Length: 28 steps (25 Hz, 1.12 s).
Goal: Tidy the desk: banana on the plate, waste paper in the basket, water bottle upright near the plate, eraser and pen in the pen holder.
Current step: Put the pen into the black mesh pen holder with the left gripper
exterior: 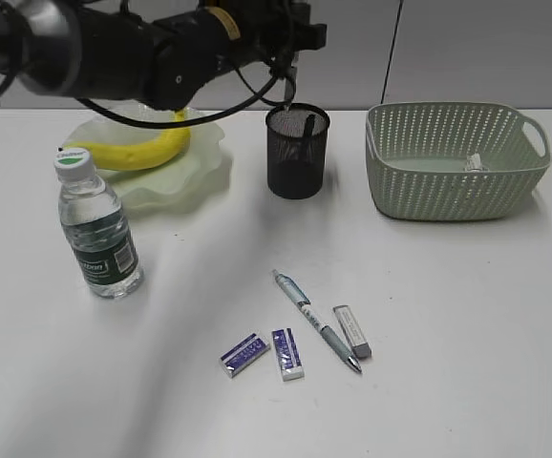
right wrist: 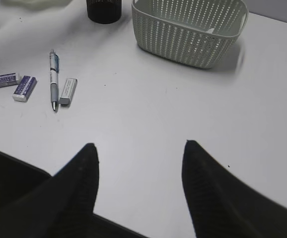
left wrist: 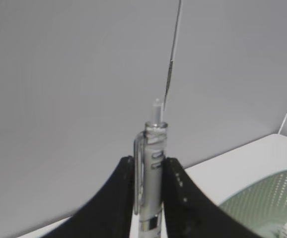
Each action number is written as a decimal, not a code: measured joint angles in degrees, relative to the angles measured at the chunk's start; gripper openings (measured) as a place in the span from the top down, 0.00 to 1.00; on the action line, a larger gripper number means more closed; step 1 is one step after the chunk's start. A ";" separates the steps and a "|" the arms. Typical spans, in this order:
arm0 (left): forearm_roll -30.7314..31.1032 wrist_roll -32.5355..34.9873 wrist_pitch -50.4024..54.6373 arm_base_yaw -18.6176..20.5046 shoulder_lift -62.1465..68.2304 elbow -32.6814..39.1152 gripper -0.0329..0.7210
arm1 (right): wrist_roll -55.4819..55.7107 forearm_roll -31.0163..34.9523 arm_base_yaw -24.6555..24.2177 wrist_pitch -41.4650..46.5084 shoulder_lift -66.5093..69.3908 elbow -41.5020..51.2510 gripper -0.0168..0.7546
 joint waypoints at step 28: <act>1.80 0.00 12.31 0.71 -6.05 0.00 0.36 | 0.00 0.00 0.00 0.00 0.00 0.00 0.42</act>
